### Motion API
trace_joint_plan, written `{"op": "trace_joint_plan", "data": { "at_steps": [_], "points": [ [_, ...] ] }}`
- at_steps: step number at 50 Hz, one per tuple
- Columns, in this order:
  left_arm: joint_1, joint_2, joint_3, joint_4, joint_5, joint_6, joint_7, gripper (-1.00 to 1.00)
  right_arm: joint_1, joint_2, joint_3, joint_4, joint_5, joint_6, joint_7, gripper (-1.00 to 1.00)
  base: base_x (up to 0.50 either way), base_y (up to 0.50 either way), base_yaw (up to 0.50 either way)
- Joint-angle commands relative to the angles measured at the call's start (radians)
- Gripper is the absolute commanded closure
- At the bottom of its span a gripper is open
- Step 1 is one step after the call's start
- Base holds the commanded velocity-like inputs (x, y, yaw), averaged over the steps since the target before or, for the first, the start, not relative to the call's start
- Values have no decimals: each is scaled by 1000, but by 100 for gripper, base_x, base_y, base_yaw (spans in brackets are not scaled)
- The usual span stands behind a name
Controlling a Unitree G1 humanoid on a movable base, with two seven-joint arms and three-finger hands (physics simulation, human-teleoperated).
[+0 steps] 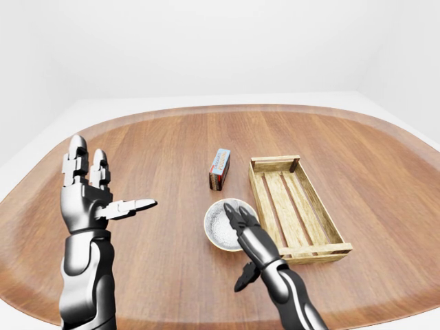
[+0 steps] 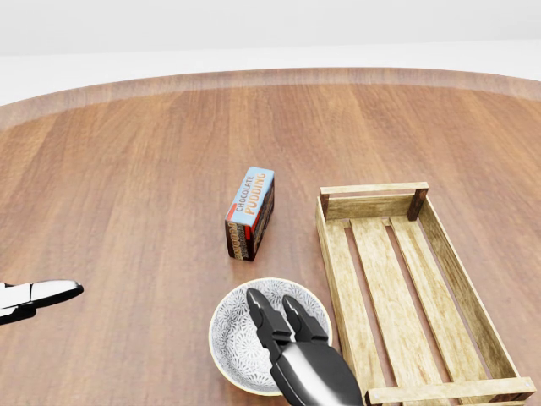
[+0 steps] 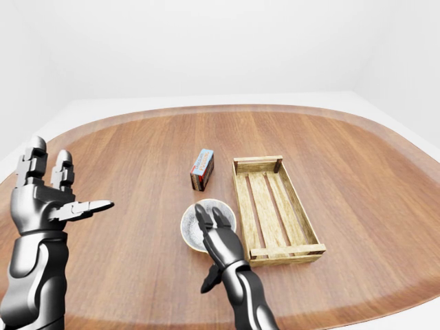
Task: Pick up the bowl on the left and put it in the tray.
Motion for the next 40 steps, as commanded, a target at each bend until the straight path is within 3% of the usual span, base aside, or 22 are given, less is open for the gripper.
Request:
{"op": "trace_joint_plan", "data": {
  "at_steps": [1, 40],
  "points": [
    [0, 1, 2, -5, -3, 0, 2, -100, -12, 5, -3, 50, -8, 0, 2, -100, 0, 0, 0],
    [1, -2, -4, 4, 5, 0, 1, -100, -57, 19, -52, 148, -70, 0, 89, -100, 0, 0, 0]
  ]
}}
